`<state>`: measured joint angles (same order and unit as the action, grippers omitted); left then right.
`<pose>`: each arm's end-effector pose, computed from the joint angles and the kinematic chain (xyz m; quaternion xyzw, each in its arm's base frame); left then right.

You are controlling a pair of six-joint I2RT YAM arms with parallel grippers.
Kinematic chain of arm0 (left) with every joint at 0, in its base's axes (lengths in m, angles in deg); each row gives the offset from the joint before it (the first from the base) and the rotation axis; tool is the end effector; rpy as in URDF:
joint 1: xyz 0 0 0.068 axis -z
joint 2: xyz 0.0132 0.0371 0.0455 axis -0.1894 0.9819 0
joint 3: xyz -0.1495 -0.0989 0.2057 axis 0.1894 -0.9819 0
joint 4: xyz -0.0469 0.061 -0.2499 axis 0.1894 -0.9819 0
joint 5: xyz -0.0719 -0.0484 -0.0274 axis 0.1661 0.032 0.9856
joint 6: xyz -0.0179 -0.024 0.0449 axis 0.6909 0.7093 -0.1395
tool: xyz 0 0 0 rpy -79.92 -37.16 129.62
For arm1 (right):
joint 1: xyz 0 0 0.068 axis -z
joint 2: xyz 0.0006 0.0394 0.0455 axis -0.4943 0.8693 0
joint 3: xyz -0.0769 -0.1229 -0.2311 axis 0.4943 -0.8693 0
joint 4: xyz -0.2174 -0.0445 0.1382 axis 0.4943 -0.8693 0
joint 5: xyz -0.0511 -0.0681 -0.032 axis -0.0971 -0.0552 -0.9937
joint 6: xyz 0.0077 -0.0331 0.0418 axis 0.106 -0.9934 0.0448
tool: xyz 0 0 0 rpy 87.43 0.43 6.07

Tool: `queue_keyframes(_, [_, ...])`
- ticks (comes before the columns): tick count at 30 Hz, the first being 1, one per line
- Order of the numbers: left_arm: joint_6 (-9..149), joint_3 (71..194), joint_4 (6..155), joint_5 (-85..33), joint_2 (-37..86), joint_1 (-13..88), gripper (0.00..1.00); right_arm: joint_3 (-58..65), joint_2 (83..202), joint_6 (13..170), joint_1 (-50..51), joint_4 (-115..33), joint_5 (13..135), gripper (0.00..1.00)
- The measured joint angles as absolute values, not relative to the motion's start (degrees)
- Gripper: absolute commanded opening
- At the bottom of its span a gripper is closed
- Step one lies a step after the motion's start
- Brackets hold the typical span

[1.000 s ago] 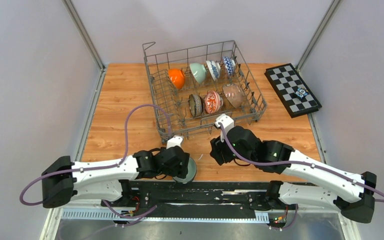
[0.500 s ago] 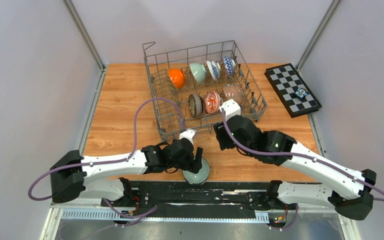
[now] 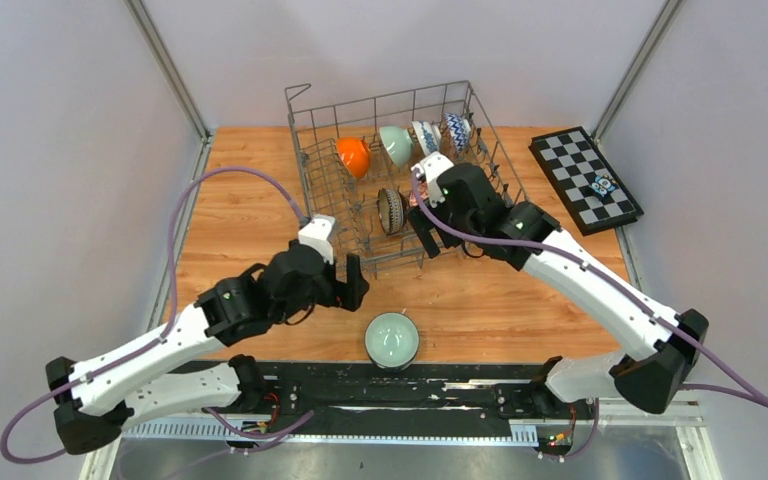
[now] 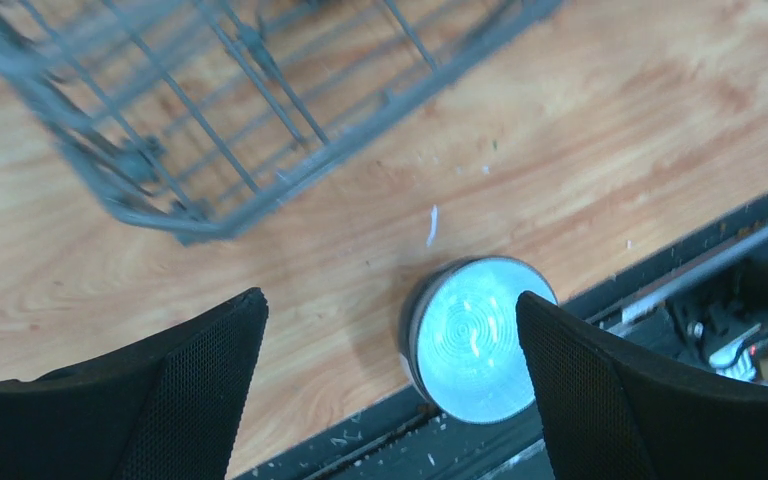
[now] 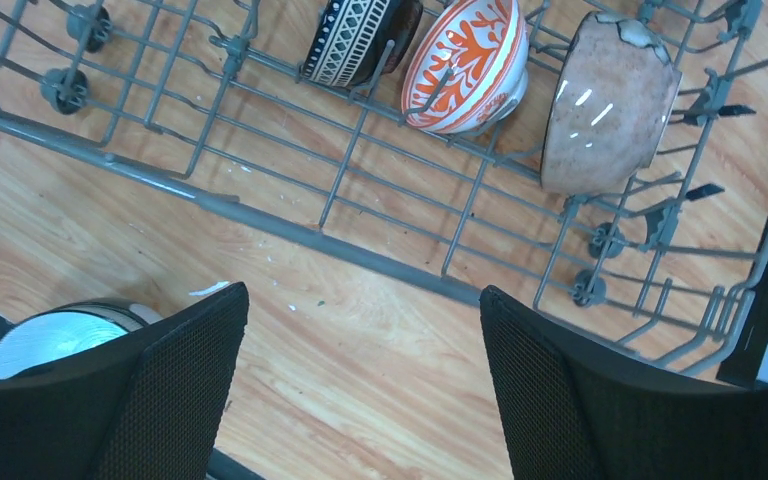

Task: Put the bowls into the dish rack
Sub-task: Move the bowl to the center of the board, then adjust the dish rack at the center of the board.

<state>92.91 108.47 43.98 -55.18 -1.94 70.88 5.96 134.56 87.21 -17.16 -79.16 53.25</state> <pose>0.1017 -0.1507 0.3062 0.1085 0.8711 -0.2246 0.4231 0.1938 0.1945 0.3842 -0.2803 0.8336 0.1031 0.4646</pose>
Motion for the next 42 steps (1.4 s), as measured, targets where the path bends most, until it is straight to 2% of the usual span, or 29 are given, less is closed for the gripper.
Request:
queue_keyframes(7, [87.4, 115.7, 40.5, -52.5, -3.5, 59.0, 0.97, 7.3, 138.4, 83.7, -9.9, -79.2, 59.1, 0.87])
queue_keyframes(14, [83.3, 121.6, 39.2, -49.4, -0.8, 47.4, 0.97, 10.2, 138.3, 87.3, 1.9, -79.2, 57.1, 0.85])
queue_keyframes(17, [82.2, 123.9, 39.1, -48.4, 2.0, 43.5, 0.94, 12.2, 138.8, 88.7, 7.1, -79.2, 56.7, 0.83])
queue_keyframes(27, [81.1, 127.0, 41.6, -41.3, 13.3, 32.2, 0.75, 22.1, 152.3, 91.2, 18.2, -78.7, 57.7, 0.76])
queue_keyframes(35, [80.6, 131.6, 42.8, -38.0, 20.5, 29.2, 0.51, 31.6, 164.1, 91.1, 21.3, -79.3, 60.6, 0.69])
queue_keyframes(42, [80.5, 131.9, 43.6, -36.3, 23.3, 28.6, 0.32, 38.0, 171.7, 91.2, 24.6, -81.0, 66.3, 0.58])
